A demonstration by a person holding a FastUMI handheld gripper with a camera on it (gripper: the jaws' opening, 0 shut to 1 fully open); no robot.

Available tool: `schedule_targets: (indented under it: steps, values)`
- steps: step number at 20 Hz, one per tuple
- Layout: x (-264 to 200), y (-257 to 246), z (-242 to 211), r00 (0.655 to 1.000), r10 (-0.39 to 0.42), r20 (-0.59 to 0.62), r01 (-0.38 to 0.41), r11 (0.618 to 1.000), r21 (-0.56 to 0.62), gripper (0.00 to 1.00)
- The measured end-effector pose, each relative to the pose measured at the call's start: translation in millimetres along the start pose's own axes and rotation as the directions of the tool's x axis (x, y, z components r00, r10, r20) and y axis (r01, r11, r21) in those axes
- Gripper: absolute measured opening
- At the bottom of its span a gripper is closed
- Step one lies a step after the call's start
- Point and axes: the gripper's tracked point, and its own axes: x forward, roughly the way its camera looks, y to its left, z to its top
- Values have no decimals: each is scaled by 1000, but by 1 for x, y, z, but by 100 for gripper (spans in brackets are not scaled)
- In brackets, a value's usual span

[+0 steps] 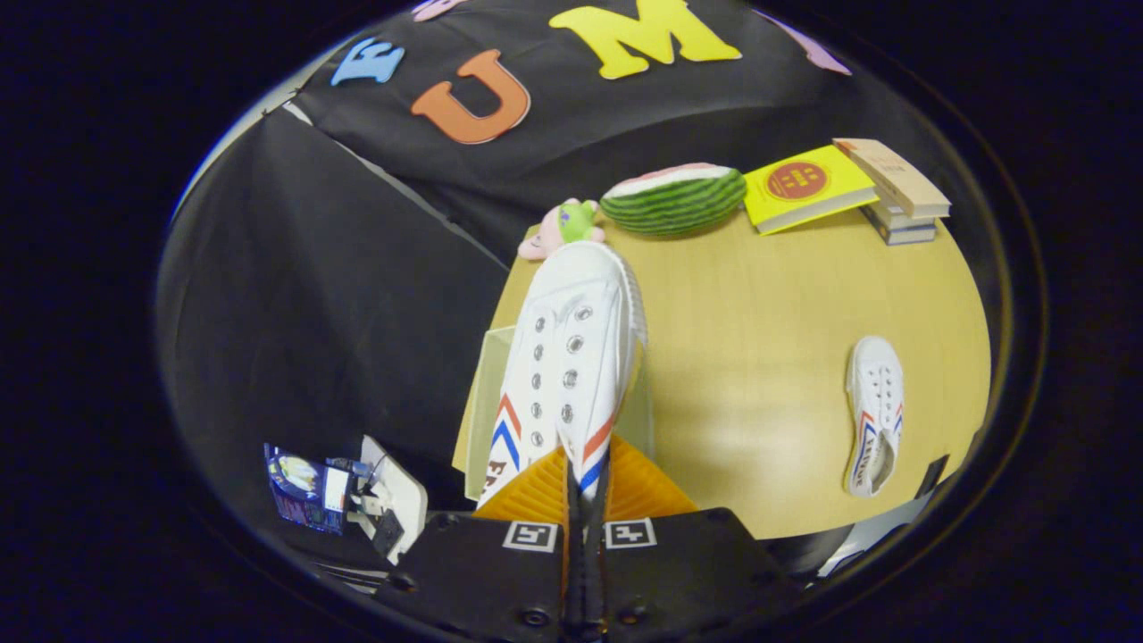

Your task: Open the storage box then place both shoes into the box .Put the left shoe in first, then the right shoe, with the right side of both shoes facing outward in a uniform manner.

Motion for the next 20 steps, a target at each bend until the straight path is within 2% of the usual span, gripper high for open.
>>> schedule_targets:
  steps: [7, 11, 15, 17, 18, 20]
  values:
    - [95, 67, -32, 990, 15, -141, -18, 1000, -21, 6]
    - [146, 59, -56, 977, -51, -205, 49, 999, -14, 6]
    - [167, 57, -68, 969, -63, -239, 75, 996, 43, 6]
    - [177, 58, -62, 971, -51, -235, 63, 997, 44, 17]
    - [181, 57, -60, 971, -44, -235, 56, 997, 45, 27]
    - [178, 71, -52, 978, 22, -207, -10, 998, 56, 36]
